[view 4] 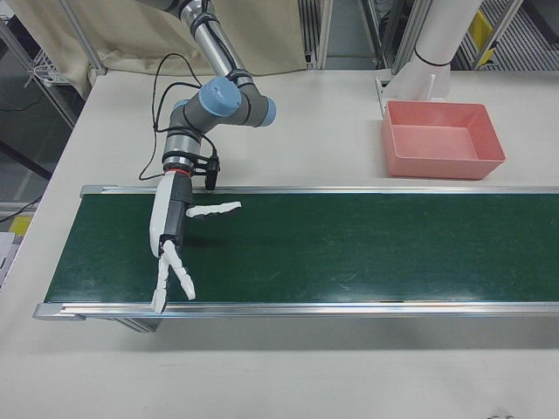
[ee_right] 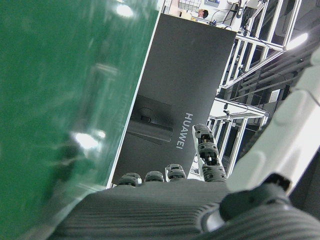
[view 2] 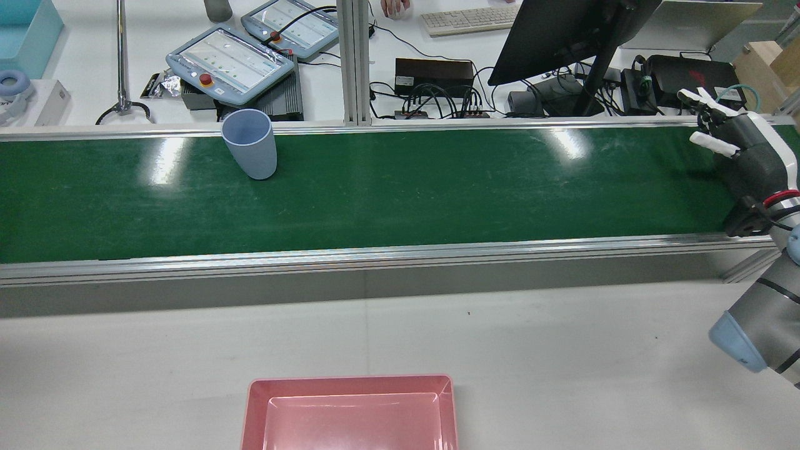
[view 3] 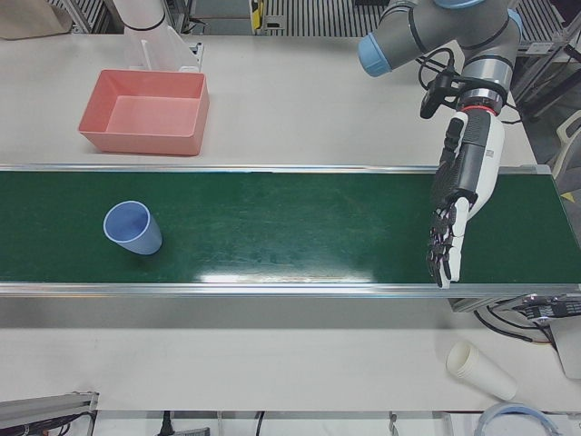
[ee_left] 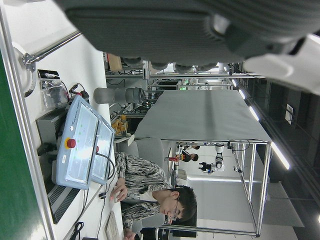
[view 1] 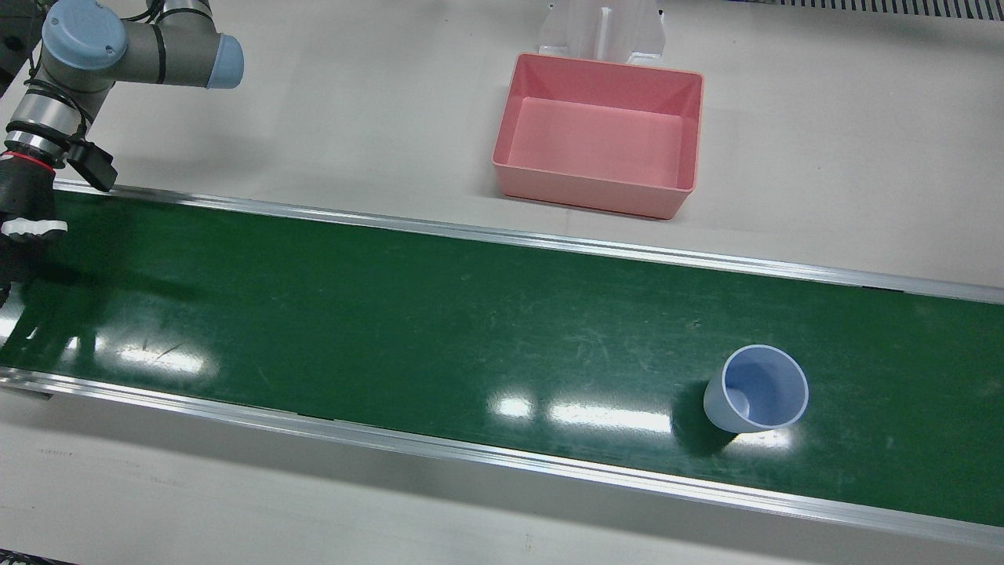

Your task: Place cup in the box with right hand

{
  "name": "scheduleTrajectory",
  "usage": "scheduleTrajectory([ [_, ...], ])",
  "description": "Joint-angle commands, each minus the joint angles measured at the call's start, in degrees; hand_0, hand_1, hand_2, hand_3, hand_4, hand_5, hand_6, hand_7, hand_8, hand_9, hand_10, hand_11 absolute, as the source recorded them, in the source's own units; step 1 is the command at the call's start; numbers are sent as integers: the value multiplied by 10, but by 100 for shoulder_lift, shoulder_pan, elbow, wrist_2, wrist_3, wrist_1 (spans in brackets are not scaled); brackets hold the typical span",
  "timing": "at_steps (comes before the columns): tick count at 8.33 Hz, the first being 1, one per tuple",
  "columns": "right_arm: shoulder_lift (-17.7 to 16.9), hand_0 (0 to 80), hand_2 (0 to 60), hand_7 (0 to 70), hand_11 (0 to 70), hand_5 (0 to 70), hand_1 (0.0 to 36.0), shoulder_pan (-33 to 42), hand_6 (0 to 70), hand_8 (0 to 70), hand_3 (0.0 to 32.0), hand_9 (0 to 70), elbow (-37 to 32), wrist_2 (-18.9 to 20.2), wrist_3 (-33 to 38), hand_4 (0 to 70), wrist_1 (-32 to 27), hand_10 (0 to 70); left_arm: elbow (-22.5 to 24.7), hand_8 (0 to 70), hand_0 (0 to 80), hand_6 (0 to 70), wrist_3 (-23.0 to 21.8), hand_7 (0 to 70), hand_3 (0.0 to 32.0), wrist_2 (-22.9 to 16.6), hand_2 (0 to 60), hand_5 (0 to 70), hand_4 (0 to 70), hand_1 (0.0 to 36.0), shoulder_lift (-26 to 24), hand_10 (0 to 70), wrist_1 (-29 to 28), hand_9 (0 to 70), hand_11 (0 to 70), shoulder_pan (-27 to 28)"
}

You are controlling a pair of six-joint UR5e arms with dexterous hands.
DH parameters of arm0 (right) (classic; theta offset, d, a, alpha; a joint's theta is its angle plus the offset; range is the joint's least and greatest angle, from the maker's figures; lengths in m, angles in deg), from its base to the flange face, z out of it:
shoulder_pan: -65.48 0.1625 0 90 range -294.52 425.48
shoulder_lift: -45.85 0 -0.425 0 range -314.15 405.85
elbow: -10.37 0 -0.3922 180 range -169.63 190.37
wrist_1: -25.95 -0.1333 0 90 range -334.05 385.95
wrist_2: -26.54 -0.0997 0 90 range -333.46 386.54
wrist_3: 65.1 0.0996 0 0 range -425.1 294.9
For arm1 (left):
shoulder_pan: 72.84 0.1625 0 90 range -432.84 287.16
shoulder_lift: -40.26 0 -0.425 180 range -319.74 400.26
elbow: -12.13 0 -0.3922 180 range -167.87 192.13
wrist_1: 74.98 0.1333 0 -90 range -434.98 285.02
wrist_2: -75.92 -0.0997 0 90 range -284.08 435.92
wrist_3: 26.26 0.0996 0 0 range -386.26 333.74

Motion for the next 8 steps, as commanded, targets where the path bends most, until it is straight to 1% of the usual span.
scheduleTrajectory([
  [1, -41, 383, 19, 39, 28, 29, 74, 2, 23, 5, 0, 4, -7, 9, 1, 0, -389, 12, 3, 0, 0, 0, 3, 0, 0, 0, 0, 0, 0, 0, 0, 0, 3, 0, 0, -6],
  [2, -50, 382, 30, 52, 32, 27, 75, 107, 25, 2, 0, 5, 2, 17, 1, 0, -636, 15, 3, 0, 0, 0, 3, 0, 0, 0, 0, 0, 0, 0, 0, 0, 3, 0, 0, 3],
  [6, -59, 383, 29, 60, 26, 27, 73, -76, 27, 6, 0, 4, -42, 79, -8, 0, -639, 12, 3, 0, 0, 0, 3, 0, 0, 0, 0, 0, 0, 0, 0, 0, 3, 0, 0, 3],
  [7, -59, 420, 47, 54, 31, 35, 102, -163, 27, 6, 0, 3, -33, 88, 1, 0, -630, 13, -5, 0, 0, 0, 3, 0, 0, 0, 0, 0, 0, 0, 0, 0, -6, 0, 0, -6],
  [8, -59, 467, 64, 43, 47, 50, 150, -155, 29, 1, 0, 3, -16, 105, 1, 0, -630, 20, -6, 0, 0, 0, 3, 0, 0, 0, 0, 0, 0, 0, 0, 0, -6, 0, 0, 3],
])
